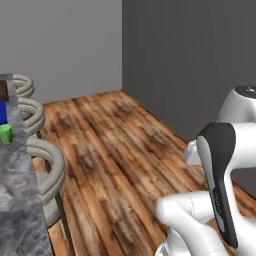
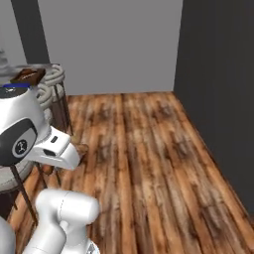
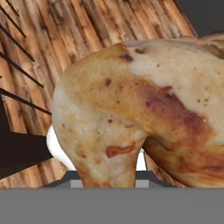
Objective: Gather the broccoli and squash from the fridge and place them on a tray on the dining counter. Then gather the chicken drumsticks from the fridge and place them on the other tray.
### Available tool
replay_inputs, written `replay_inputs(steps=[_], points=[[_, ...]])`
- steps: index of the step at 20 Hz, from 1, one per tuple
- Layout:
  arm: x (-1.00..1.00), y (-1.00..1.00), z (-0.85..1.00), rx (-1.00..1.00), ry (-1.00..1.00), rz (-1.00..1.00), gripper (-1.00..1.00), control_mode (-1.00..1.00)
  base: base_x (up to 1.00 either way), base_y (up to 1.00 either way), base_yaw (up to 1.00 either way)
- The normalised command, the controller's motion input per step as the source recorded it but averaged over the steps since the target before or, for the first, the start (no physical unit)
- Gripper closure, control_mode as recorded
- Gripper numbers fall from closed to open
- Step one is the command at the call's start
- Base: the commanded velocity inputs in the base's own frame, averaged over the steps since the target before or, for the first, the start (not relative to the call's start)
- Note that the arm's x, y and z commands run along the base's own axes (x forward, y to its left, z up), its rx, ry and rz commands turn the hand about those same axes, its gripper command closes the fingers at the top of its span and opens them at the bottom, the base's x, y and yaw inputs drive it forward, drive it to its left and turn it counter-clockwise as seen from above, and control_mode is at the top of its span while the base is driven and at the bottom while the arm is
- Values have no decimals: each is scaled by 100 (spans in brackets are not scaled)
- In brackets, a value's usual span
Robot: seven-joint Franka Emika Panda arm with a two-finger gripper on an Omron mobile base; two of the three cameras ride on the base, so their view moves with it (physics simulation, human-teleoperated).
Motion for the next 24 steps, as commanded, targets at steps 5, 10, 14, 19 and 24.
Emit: replay_inputs(steps=[5,10,14,19,24], points=[[0,0,0,0,0,0,100,100,100,-45,24],[0,0,0,0,0,0,100,100,100,-32,34],[0,0,0,0,0,0,100,100,99,-36,35],[0,0,0,0,0,0,100,100,87,-46,35],[0,0,0,0,0,0,100,100,81,-50,35]])
